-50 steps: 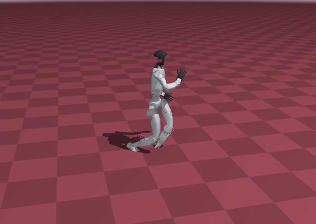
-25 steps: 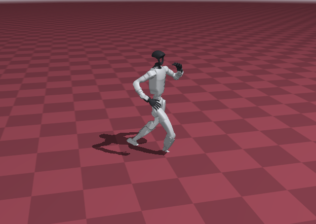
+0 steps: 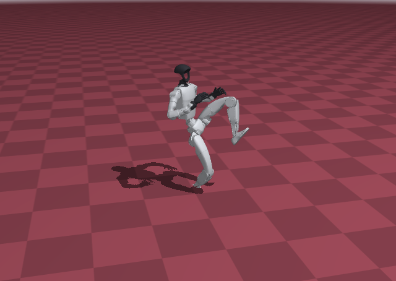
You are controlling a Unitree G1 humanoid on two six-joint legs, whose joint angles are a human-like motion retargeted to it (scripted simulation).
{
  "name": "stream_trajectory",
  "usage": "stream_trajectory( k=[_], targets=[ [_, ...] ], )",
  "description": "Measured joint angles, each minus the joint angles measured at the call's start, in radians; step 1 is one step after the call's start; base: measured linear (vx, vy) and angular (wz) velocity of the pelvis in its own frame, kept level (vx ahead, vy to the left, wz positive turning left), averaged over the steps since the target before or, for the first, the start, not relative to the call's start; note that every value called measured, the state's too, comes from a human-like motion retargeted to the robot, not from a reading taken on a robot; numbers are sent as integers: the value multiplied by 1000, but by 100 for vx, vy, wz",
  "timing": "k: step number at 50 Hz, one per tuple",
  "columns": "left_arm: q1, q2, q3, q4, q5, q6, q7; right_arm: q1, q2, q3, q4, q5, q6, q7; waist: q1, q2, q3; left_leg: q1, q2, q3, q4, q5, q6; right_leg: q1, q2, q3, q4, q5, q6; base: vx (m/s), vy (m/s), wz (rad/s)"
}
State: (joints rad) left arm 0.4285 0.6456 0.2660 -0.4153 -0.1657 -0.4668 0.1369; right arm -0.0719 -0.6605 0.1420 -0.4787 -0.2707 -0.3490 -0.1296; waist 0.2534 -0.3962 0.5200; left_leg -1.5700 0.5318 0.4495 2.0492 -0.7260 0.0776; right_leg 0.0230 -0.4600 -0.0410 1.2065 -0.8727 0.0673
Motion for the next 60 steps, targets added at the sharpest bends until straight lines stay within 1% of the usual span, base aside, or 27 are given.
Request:
stream_trajectory(
  k=[2,3,5,7,9,11,14,15,17,20,23,25,27,28,30,32,35,40,44,48,50,52,53,55,57,58,60],
  targets=[
    [47,-22,10,24,-11,19,-35,9,-19,0,23,-2,13,42,-5,8,0,0,5,30,-11,15,-11,58,21,7,-27,0,-3,24,10,-138],
    [60,-32,17,35,-12,28,-50,11,-23,-8,36,-2,20,56,-9,18,0,0,-3,31,-5,28,-11,75,48,11,-41,0,-11,28,14,-109],
    [68,-55,30,47,-5,44,-71,17,-18,-34,61,-6,32,71,-22,54,0,0,-37,14,26,61,-3,92,129,16,-72,0,-36,31,18,-85],
    [60,-69,49,82,6,76,-108,24,-21,-67,116,9,54,86,-47,114,-49,1,-90,-51,56,118,2,56,251,25,-74,0,-72,32,21,-67],
    [47,-82,49,128,19,110,-147,38,-28,-81,186,40,71,87,-73,177,-143,4,-152,-124,69,177,4,-28,366,46,-58,0,-101,34,24,-70],
    [33,-94,33,169,42,131,-173,56,-32,-78,260,72,77,69,-84,220,-263,25,-216,-171,47,221,7,-154,448,80,-26,0,-110,36,30,-97],
    [15,-104,-9,203,74,139,-195,88,-8,-48,353,112,67,36,-73,247,-425,136,-316,-192,-67,241,11,-333,511,152,21,0,-93,38,38,-146],
    [11,-105,-25,206,83,138,-203,99,6,-35,379,123,62,30,-66,254,-468,190,-352,-198,-122,236,10,-379,526,176,32,0,-83,40,42,-169],
    [3,-102,-58,203,91,132,-226,121,39,-1,427,140,44,32,-58,262,-528,321,-430,-213,-270,200,9,-435,536,213,43,0,-57,41,42,-169],
    [-13,-92,-106,190,96,117,-265,148,86,50,495,145,15,45,-67,271,-582,535,-540,-227,-543,108,13,-463,513,239,41,0,-17,40,40,-140],
    [-43,-75,-146,175,96,97,-290,174,113,89,542,119,-13,51,-108,260,-604,724,-640,-202,-810,-15,48,-454,422,221,41,0,25,40,35,-64],
    [-70,-68,-170,163,98,83,-287,193,124,107,558,102,-31,41,-159,219,-602,826,-742,-174,-963,-72,88,-445,304,206,92,0,69,39,28,18],
    [-101,-64,-186,152,100,69,-261,209,128,121,558,89,-46,15,-211,160,-584,927,-854,-151,-1099,-71,111,-431,158,191,172,33,118,38,22,30],
    [-116,-62,-191,146,101,62,-242,215,130,126,554,83,-55,0,-229,139,-574,972,-894,-145,-1152,-68,117,-429,97,182,214,58,134,35,18,4],
    [-148,-60,-197,140,105,47,-196,222,134,134,538,75,-74,-39,-257,103,-549,1062,-960,-141,-1258,-51,123,-443,1,177,295,129,158,31,15,-17],
    [-173,-64,-202,146,107,34,-148,228,134,137,513,73,-93,-81,-278,87,-530,1139,-997,-150,-1338,-37,121,-478,-60,175,371,200,160,27,12,-25],
    [-198,-71,-210,174,106,21,-92,234,128,136,466,75,-122,-136,-304,88,-513,1235,-1018,-176,-1427,-21,108,-542,-109,165,449,246,132,25,8,-20],
    [-203,-92,-244,250,93,10,-68,245,104,123,391,72,-158,-203,-340,124,-516,1359,-1004,-232,-1549,20,64,-624,-93,124,434,197,75,22,0,2],
    [-185,-105,-279,312,86,15,-98,254,93,113,359,59,-171,-232,-356,155,-525,1433,-978,-279,-1621,58,22,-639,-18,88,304,140,63,19,-7,25],
    [-171,-121,-330,399,81,29,-155,258,89,111,353,52,-171,-235,-354,186,-534,1487,-941,-321,-1671,88,-12,-613,95,77,127,108,69,16,-9,31],
    [-150,-131,-361,434,83,40,-185,261,90,115,356,49,-168,-228,-355,175,-531,1487,-944,-329,-1637,85,-19,-595,121,96,75,98,78,11,-9,37],
    [-141,-136,-386,479,74,47,-229,258,87,121,364,52,-161,-207,-335,207,-537,1493,-902,-342,-1623,66,-25,-548,180,69,-5,97,65,12,-8,16],
    [-128,-142,-399,489,74,51,-242,262,86,127,367,50,-160,-200,-330,197,-531,1486,-906,-337,-1589,61,-25,-540,171,73,-2,91,62,8,-8,12],
    [-120,-139,-416,521,60,58,-292,252,86,134,380,57,-152,-167,-307,238,-540,1464,-847,-345,-1521,9,-28,-487,228,23,-79,89,37,12,-7,9],
    [-101,-146,-434,538,57,64,-320,252,84,148,391,54,-147,-147,-290,238,-531,1436,-831,-335,-1432,-15,-33,-467,229,12,-77,80,30,6,-7,11],
    [-102,-144,-438,549,48,67,-347,239,84,151,403,61,-142,-127,-279,267,-542,1407,-790,-338,-1393,-33,-39,-449,268,-17,-128,93,18,9,-6,10],
    [-97,-146,-448,564,36,73,-381,223,84,162,421,67,-136,-103,-262,296,-551,1355,-740,-333,-1303,-58,-50,-433,305,-49,-168,101,6,8,-5,10]
  ],
)
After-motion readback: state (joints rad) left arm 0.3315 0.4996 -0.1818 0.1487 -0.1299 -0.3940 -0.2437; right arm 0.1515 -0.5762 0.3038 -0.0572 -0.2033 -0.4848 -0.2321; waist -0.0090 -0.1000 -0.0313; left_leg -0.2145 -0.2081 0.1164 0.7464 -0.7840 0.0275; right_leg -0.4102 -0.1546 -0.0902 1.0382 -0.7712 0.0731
